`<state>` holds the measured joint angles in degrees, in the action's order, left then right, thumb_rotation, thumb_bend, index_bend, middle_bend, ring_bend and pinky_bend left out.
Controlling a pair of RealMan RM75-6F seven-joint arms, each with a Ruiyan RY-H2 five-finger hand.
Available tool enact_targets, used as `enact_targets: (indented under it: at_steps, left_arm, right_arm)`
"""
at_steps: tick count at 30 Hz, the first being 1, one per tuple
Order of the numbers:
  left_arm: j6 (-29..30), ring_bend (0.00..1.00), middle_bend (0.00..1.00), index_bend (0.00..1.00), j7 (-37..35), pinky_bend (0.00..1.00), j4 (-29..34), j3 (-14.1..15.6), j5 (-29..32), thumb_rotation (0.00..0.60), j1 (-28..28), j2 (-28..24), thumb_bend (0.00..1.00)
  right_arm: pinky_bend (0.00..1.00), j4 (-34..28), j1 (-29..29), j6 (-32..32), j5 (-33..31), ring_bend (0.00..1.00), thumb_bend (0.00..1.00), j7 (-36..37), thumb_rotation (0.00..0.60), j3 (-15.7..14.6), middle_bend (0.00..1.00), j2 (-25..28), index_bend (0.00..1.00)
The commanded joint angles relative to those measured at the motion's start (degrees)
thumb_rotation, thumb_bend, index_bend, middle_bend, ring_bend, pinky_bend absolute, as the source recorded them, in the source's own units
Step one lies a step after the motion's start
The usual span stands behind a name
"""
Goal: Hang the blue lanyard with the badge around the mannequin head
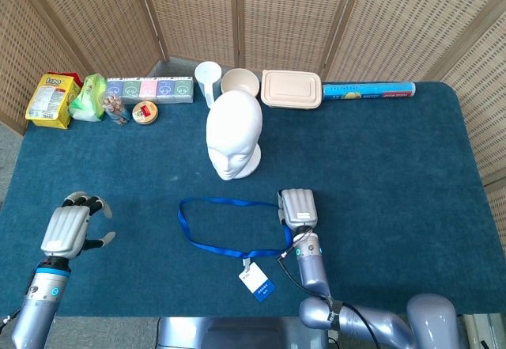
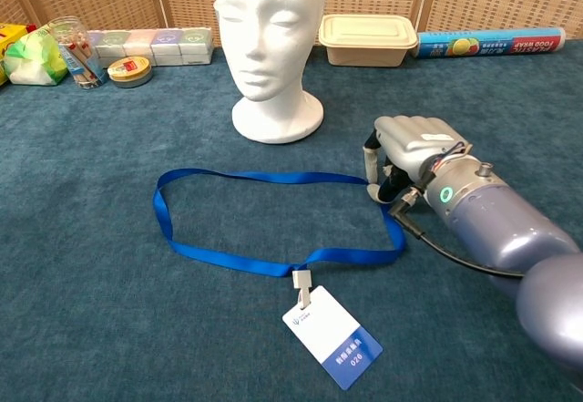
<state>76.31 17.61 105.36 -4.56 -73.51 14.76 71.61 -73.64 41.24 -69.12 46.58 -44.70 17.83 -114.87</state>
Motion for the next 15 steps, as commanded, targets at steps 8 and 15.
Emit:
enact_targets:
  at_steps: [8,15]
  left_arm:
    - [-0.3,0.34,0.41,0.51,-0.6,0.18,0.1,0.2,-0.3,0.596,0.1,-0.1,0.19]
    - [-0.2,0.34,0.41,0.51,-0.7,0.18,0.0,0.1,-0.3,0.598,0.1,-0.1,0.19]
  right_arm:
    - [1.00,0.7,0.2,0.2,0.0,1.00,0.44,-0.2,0.600,0.2,0.96,0.2,0.57]
    - [1.00,1.7,0.4,0.6,0.0,1.00,0.46,-0.2,0.600,0.1,0.96,-0.2,0.58]
